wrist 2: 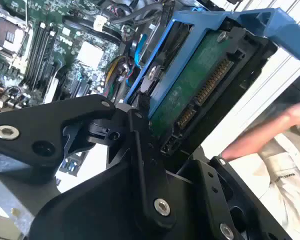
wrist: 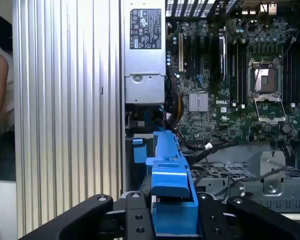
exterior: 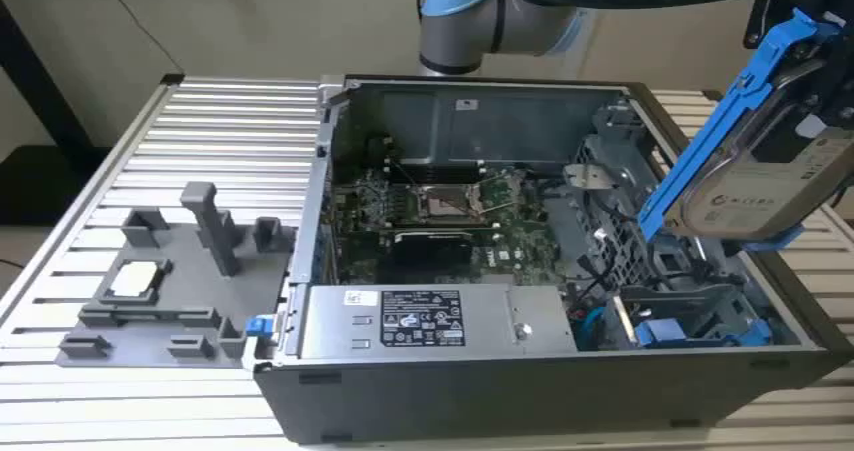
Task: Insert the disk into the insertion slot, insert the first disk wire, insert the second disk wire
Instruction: 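Insert the disk into the insertion slot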
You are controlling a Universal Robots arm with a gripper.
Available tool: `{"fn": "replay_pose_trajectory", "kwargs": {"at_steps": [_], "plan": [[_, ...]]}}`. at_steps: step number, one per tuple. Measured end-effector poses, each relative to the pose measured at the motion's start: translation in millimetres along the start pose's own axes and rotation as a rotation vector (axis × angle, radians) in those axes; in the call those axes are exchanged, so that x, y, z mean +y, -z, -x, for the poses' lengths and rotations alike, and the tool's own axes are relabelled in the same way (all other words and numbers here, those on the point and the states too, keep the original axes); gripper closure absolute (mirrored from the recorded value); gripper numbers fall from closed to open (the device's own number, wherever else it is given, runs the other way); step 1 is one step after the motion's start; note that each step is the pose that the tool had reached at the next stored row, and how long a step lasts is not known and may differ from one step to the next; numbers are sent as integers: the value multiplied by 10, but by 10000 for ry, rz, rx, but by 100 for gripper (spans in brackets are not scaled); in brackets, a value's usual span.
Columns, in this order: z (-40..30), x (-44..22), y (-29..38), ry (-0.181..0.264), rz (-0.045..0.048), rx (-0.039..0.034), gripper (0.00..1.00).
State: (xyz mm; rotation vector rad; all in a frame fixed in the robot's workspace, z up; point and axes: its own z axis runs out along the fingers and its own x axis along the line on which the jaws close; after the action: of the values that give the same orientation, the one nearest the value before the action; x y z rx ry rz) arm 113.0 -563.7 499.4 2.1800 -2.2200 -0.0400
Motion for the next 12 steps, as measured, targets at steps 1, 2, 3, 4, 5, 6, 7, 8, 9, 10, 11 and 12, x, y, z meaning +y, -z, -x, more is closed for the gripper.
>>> {"fn": "replay_pose_trajectory", "kwargs": {"at_steps": [1, 2, 3, 4, 5, 6, 7, 8, 9, 10, 11, 12], "plan": [[0, 0, 0, 0, 0, 0, 67], [0, 0, 0, 0, 0, 0, 67], [0, 0, 0, 1, 0, 0, 67], [0, 1, 0, 1, 0, 0, 67], [0, 2, 0, 1, 0, 1, 67], [0, 4, 1, 0, 0, 1, 67], [0, 4, 0, 1, 0, 0, 67], [0, 5, 0, 0, 0, 0, 67], [0, 6, 0, 1, 0, 0, 67], [0, 6, 0, 1, 0, 0, 67], [-1, 6, -1, 0, 0, 1, 67], [-3, 6, -3, 0, 0, 2, 67]]}}
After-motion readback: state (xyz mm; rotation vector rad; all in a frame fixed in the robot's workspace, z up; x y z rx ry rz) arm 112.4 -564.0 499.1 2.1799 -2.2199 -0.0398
